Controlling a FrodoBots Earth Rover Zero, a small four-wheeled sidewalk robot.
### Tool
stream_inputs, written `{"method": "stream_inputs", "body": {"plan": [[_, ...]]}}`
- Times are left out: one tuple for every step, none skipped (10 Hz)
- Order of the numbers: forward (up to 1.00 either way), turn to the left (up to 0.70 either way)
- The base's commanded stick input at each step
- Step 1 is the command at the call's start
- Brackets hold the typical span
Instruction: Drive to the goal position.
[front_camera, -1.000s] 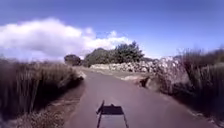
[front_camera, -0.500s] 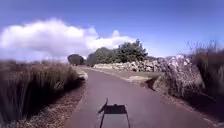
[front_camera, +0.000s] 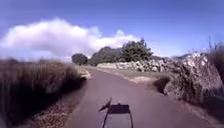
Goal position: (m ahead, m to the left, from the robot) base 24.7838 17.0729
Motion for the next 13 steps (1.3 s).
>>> {"method": "stream_inputs", "body": {"plan": [[0.7,0.0],[0.7,0.0],[0.7,0.01],[0.7,0.14],[0.7,0.14],[0.7,0.14],[0.7,0.14],[0.7,0.14],[0.7,0.14],[0.7,0.13],[0.7,0.1],[0.7,0.06],[0.7,0.01]]}}
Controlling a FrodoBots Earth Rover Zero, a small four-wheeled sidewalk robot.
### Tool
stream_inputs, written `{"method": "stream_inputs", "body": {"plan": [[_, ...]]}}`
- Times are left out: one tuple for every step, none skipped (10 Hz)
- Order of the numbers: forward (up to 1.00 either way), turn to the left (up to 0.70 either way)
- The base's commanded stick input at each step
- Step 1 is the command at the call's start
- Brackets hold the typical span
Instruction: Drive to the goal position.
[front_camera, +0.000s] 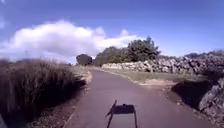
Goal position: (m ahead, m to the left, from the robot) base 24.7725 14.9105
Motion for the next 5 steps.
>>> {"method": "stream_inputs", "body": {"plan": [[0.7,0.01],[0.7,0.01],[0.7,0.01],[0.7,0.01],[0.7,0.01]]}}
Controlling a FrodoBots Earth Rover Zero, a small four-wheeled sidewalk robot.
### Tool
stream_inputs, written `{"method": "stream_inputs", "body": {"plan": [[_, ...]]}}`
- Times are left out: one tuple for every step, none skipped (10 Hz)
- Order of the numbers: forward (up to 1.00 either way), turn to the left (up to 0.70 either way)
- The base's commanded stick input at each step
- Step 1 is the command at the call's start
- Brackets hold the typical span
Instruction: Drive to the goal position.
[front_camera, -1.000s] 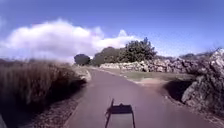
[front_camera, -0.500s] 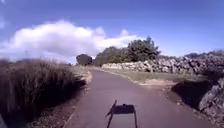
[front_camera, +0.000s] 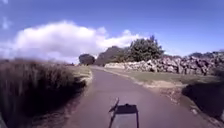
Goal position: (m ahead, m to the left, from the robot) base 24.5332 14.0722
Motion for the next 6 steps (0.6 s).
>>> {"method": "stream_inputs", "body": {"plan": [[0.7,0.01],[0.7,0.01],[0.7,0.04],[0.7,0.1],[0.7,0.14],[0.7,0.14]]}}
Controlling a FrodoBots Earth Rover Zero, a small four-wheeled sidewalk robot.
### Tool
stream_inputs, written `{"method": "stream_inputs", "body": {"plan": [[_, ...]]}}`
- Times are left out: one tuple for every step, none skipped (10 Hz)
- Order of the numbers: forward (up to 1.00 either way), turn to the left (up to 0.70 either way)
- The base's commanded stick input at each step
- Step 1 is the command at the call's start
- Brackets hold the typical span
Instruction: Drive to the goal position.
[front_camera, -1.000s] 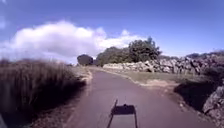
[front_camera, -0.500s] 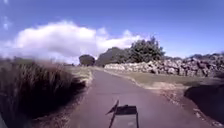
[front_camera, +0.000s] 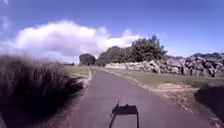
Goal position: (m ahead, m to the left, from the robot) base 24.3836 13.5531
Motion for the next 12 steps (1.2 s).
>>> {"method": "stream_inputs", "body": {"plan": [[0.7,0.14],[0.7,0.14],[0.7,0.14],[0.7,0.14],[0.7,0.14],[0.7,0.14],[0.7,0.14],[0.7,0.01],[0.7,0.0],[0.7,0.0],[0.7,0.0],[0.7,0.0]]}}
